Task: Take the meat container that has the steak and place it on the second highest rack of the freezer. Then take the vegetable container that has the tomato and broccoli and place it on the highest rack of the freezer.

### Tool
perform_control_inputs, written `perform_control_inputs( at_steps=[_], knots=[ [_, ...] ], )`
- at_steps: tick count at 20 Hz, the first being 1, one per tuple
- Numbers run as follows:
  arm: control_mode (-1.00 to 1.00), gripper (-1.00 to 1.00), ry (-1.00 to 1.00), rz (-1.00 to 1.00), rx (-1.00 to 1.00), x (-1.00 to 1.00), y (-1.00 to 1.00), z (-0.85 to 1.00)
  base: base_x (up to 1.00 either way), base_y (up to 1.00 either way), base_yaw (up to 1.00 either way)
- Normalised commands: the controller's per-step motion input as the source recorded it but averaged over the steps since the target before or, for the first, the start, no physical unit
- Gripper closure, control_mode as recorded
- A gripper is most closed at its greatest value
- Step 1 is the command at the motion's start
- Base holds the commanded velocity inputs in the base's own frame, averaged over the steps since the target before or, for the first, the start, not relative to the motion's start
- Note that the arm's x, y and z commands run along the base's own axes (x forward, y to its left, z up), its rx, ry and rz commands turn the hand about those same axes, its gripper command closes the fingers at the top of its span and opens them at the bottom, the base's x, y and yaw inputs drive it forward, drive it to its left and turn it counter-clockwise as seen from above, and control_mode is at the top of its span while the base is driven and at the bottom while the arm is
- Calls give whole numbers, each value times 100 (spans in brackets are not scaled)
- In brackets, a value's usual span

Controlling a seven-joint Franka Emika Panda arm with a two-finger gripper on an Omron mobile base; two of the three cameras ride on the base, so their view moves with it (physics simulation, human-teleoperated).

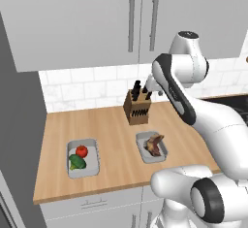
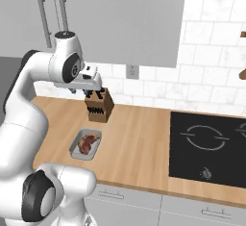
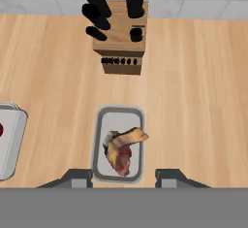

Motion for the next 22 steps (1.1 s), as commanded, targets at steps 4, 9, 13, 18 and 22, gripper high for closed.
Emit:
perform_control_inputs(
  at_steps=[4, 9, 13, 18, 22],
  knots=[
    [-100, -100, 0, 0, 1, -3, 0, -20, 0, 0, 0],
    [-100, -100, 9, 6, 1, 0, -3, -67, 0, 0, 0],
    [-100, -100, 10, 3, 0, 0, 0, -71, 0, 0, 0],
    [-100, -100, 14, 1, 0, 0, 0, -23, 0, 0, 0],
    [-100, -100, 2, 0, 0, 0, 0, -31, 0, 0, 0]
  ],
)
